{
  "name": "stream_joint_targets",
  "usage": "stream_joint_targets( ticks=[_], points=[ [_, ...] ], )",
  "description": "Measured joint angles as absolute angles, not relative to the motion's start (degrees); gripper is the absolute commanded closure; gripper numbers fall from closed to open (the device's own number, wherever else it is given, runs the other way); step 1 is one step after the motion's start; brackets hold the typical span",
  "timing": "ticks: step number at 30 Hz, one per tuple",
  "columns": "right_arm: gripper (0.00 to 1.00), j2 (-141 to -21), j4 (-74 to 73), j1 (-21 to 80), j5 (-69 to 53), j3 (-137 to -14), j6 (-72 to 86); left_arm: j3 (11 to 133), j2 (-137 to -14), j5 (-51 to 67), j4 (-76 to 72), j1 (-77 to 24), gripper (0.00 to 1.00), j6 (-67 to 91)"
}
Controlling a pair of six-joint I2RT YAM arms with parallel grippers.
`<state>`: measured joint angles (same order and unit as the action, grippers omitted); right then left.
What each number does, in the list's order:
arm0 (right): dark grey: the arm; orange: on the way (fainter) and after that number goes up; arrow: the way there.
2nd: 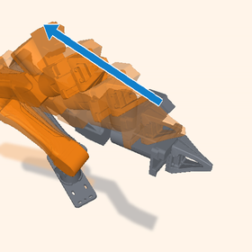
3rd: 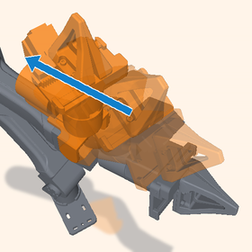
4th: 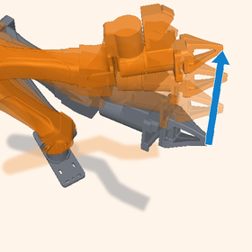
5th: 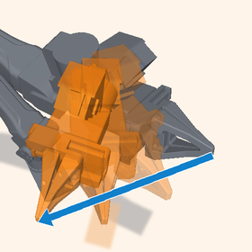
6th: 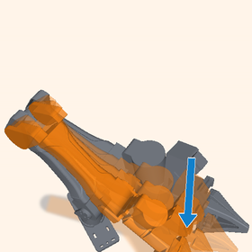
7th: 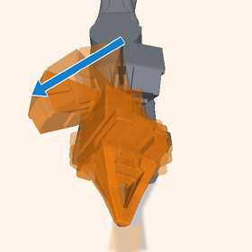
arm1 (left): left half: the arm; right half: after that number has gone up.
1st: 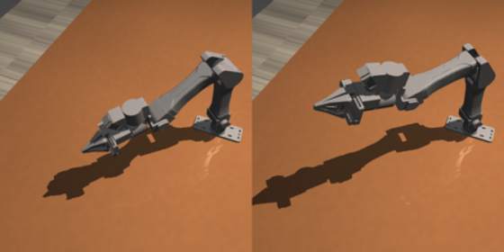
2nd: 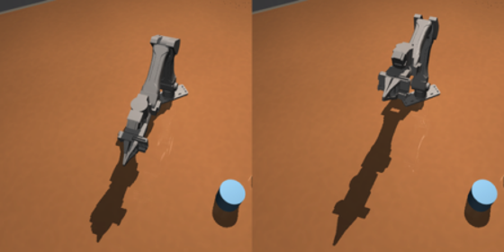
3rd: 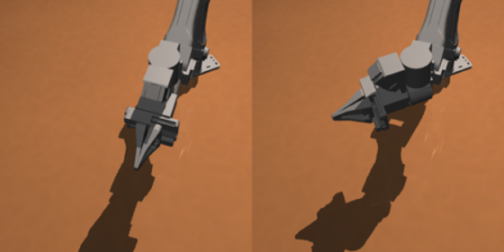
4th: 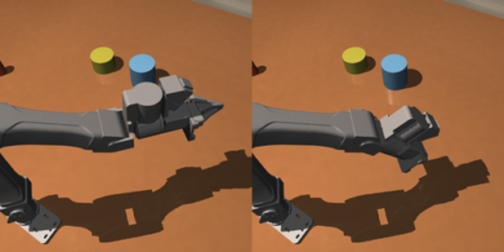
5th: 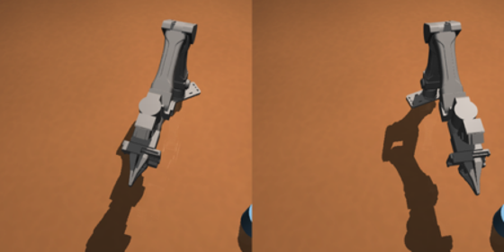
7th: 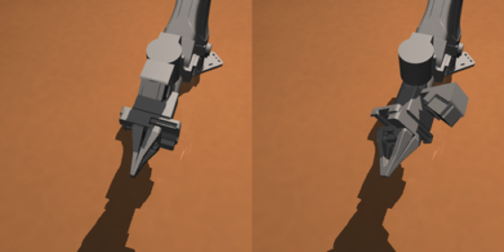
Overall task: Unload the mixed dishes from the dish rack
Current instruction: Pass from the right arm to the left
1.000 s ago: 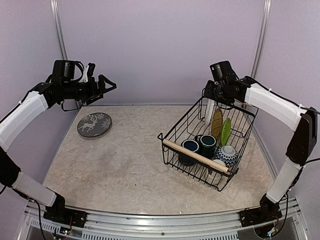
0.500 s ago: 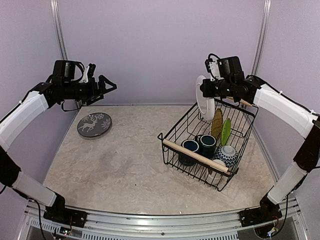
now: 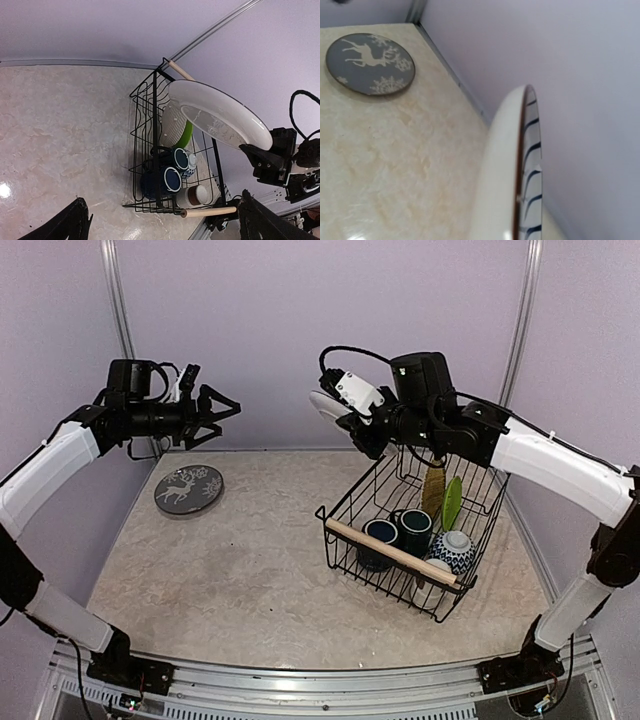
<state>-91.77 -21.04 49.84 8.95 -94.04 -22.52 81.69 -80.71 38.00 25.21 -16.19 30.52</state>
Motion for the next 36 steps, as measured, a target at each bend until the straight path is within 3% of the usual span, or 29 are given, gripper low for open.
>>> stream_joint_targets(
  ticks=[11,15,21,29,36],
  points=[
    [1.0,-103.22,-10.44,56.47,15.27,-96.97,-42.48,81.19,-84.05,51.27,17.91,-13.04,0.02,38.68],
    [1.0,-106.76,-8.23,57.17,15.7,-96.97,-45.01,81.47,-89.08,54.22,18.0,-12.93,0.09,41.21],
    [1.0,-109.78,-6.11,57.65,15.84,-98.8,-46.24,81.47,-92.97,57.54,17.65,-13.61,0.11,44.51],
    [1.0,-112.57,-2.22,59.22,17.19,-100.79,-48.18,81.69,-94.54,59.51,17.63,-15.33,0.4,46.83],
    [1.0,-114.76,-1.45,60.14,17.3,-100.88,-48.77,81.8,-96.31,59.0,19.05,-15.68,0.55,47.07]
  ],
)
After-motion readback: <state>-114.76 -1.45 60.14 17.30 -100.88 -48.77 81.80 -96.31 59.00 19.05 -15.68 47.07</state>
